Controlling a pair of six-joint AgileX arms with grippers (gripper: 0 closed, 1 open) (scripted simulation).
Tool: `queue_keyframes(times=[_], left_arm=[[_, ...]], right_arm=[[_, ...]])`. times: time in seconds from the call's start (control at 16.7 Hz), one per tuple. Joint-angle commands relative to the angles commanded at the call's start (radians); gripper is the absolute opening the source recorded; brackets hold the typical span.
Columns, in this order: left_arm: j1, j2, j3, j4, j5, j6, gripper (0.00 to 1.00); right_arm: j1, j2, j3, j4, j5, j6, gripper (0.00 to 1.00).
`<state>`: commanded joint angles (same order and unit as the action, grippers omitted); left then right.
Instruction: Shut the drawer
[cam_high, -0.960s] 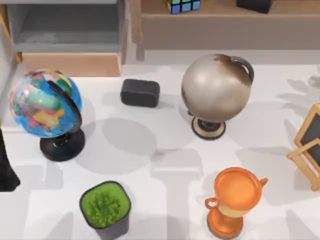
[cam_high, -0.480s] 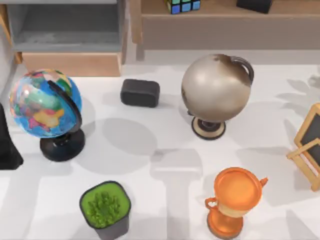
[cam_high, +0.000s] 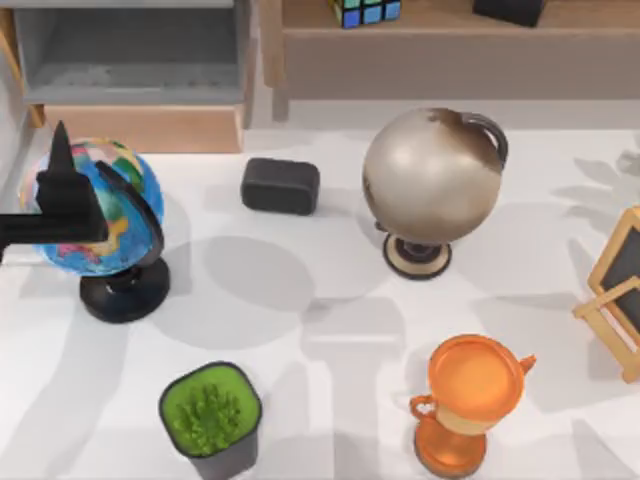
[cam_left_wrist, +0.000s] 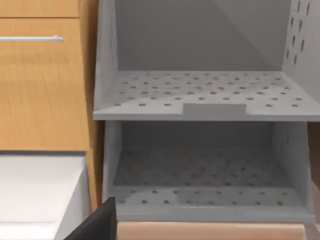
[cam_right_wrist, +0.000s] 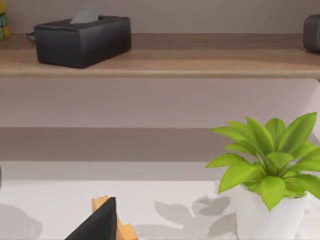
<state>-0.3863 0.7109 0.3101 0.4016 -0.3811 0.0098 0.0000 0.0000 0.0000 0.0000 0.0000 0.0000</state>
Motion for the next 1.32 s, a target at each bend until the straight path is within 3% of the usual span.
queue_keyframes(times=[0.48,0.78,1.02,1.32], left_arm=[[-0.032,0.056,0.023,0.034,-0.034,0.002,1.0],[0.121,0.164,0.023,0.142,0.011,0.155,1.0],[0.371,0.35,0.013,0.32,0.14,0.435,1.0],[0.695,0.665,-0.007,0.592,0.429,0.869,1.0]], right_arm=[[0.0,0.0,0.0,0.0,0.0,0.0,1.0],[0.0,0.0,0.0,0.0,0.0,0.0,1.0],[0.0,0.0,0.0,0.0,0.0,0.0,1.0],[0.0,0.0,0.0,0.0,0.0,0.0,1.0]])
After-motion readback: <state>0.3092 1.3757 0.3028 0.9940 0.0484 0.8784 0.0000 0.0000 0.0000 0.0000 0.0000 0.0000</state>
